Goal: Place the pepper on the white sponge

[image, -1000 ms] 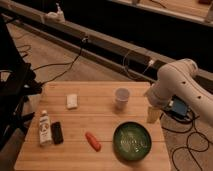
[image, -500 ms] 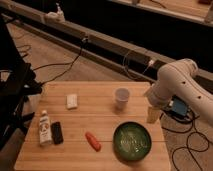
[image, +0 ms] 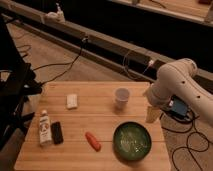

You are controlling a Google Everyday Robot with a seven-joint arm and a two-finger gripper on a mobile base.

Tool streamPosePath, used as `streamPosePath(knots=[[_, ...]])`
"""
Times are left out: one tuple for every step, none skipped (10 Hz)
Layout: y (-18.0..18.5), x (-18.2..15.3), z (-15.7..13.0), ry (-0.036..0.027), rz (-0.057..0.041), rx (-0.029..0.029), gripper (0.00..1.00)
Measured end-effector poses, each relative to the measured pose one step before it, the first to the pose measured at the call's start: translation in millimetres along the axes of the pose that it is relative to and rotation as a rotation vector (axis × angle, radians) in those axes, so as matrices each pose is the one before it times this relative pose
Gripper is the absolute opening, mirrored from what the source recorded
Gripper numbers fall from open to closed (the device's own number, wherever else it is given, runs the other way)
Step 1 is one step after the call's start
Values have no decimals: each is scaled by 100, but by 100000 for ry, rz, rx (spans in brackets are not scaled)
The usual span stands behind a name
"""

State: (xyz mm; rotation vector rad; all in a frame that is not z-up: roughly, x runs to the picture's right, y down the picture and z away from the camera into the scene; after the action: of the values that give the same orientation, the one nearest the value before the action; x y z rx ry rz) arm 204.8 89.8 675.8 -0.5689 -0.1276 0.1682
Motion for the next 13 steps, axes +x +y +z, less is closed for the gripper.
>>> streamPosePath(knots=[[-396, -1296, 67, -2374, 1668, -71, 80], [-340, -1502, 198, -2243, 809, -398, 80], [-256, -1406, 186, -2194, 800, -369, 80], [-119, -1242, 288, -1992, 638, -425, 80], [-35, -1547, 568, -2072, 201, -518, 80], [42, -1748, 1028, -1682, -149, -239, 80], [110, -1131, 871, -731, -347, -7, 80], [155, -1708, 1496, -305, 188, 1223, 80], [508, -1450, 1784, 999, 124, 1658, 80], [649, -1039, 1252, 741, -764, 401, 80], [1159, -1184, 1569, 1084, -1566, -884, 80], [1503, -1295, 1644, 793, -1976, -2166, 80], [1486, -962, 1397, 527, -2001, -2494, 80]])
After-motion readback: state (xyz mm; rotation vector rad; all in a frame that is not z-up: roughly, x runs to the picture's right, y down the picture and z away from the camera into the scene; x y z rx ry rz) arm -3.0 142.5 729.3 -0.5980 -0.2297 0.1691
